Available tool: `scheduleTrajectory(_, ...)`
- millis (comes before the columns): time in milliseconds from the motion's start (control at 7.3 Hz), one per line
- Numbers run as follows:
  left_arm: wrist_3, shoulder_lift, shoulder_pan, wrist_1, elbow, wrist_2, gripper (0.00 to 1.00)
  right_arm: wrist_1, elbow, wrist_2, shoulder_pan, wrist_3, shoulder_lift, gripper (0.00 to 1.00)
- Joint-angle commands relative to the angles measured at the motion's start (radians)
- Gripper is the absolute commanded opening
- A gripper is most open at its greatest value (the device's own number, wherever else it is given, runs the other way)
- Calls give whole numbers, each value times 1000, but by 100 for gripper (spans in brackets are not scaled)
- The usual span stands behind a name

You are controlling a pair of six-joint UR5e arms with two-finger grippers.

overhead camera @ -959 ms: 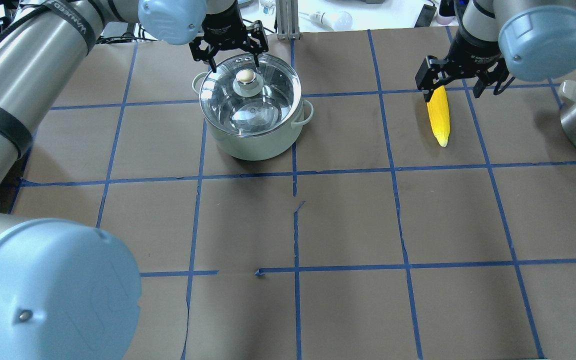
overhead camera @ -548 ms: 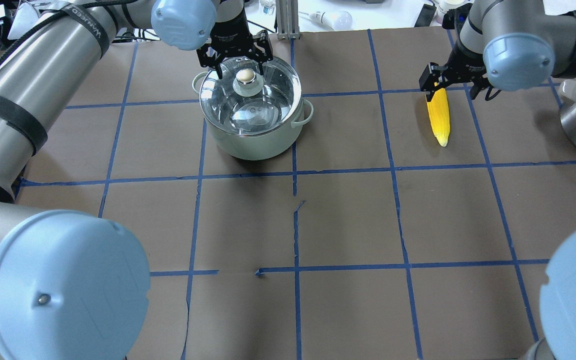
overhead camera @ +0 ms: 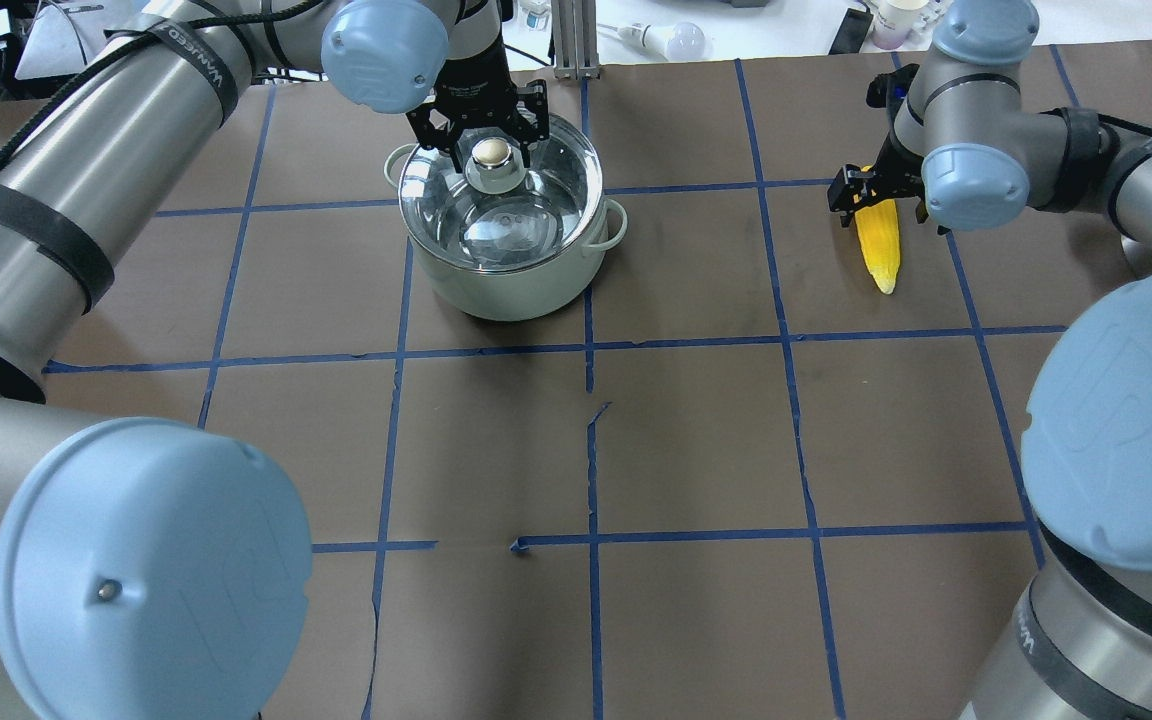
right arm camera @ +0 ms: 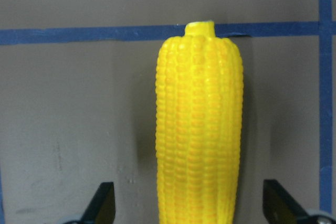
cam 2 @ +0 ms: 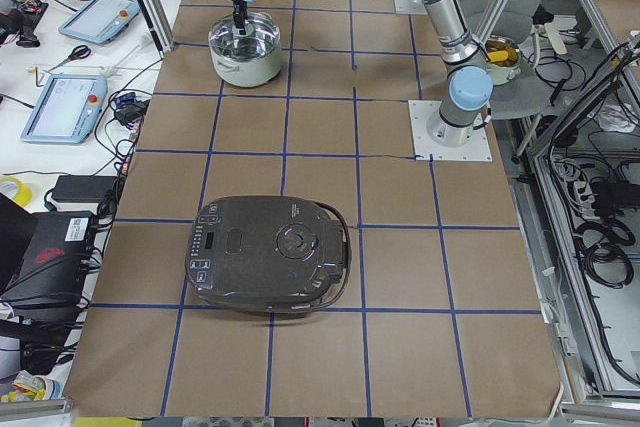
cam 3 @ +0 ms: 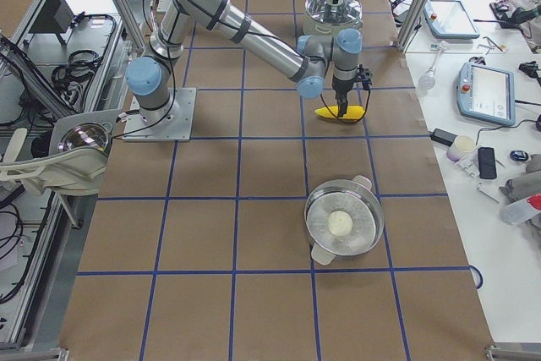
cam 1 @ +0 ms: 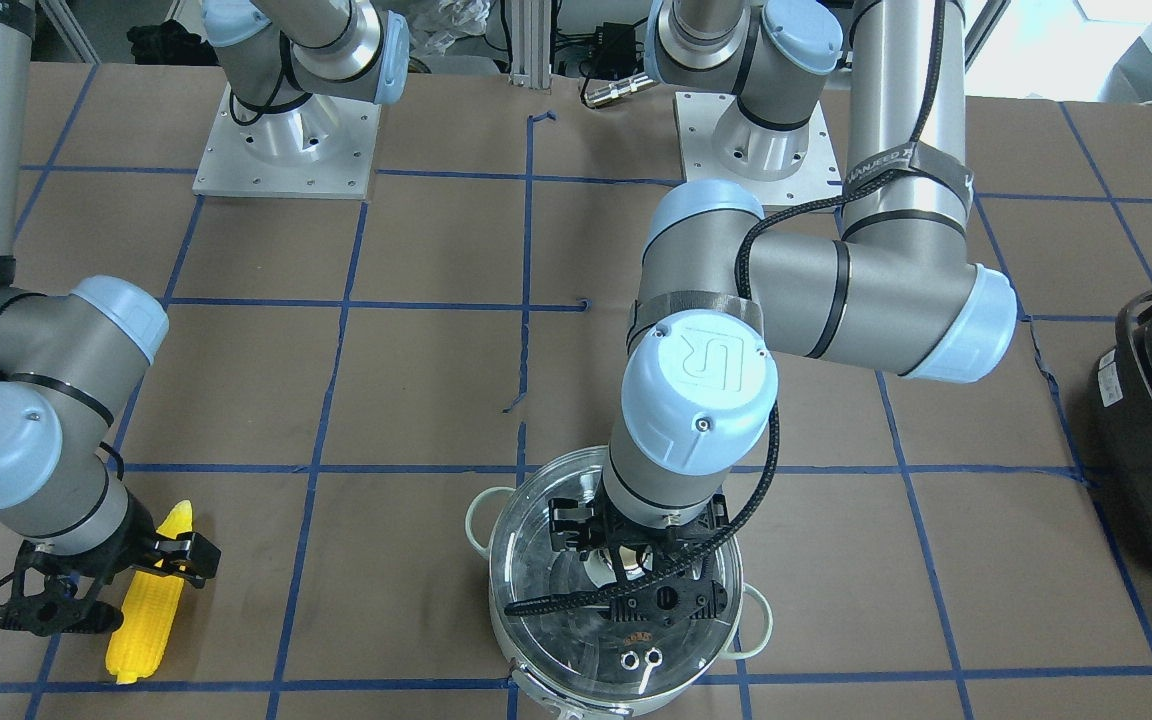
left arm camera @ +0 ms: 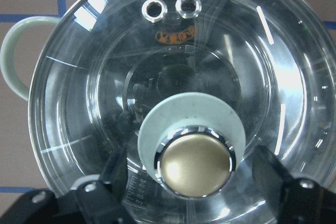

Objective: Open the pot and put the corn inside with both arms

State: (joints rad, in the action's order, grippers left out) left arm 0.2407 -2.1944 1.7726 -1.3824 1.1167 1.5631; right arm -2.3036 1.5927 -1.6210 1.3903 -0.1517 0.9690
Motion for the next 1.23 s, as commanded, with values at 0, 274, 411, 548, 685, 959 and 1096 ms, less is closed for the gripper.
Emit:
scheduleTrajectory(0, -3, 5, 2, 0, -3, 9, 31, -27, 3, -5, -2, 0, -29, 65)
scheduleTrajectory(274, -8, 40, 2, -3, -5, 9, 0, -25, -5, 0, -4, 0, -24, 0)
scheduleTrajectory(411, -21, 65, -1, -6, -8, 11, 0, -22, -14, -3, -4, 0, -18, 0)
scheduleTrajectory(548, -134, 88, -24, -26, 9, 21, 0, -23, -16, 7, -4, 14, 2, 0)
scheduleTrajectory(685, -223, 111, -92, -77, 15, 88, 0, -16, -39, 13, -1, 23, 38, 0)
scheduleTrajectory(959, -222, 174, -198, -107, 58, 97, 0, 126, -146, 23, 111, 132, 91, 0)
scheduleTrajectory(1096, -238, 201, -296, -113, 127, 95, 0, 206, -211, 15, 192, 235, 114, 0)
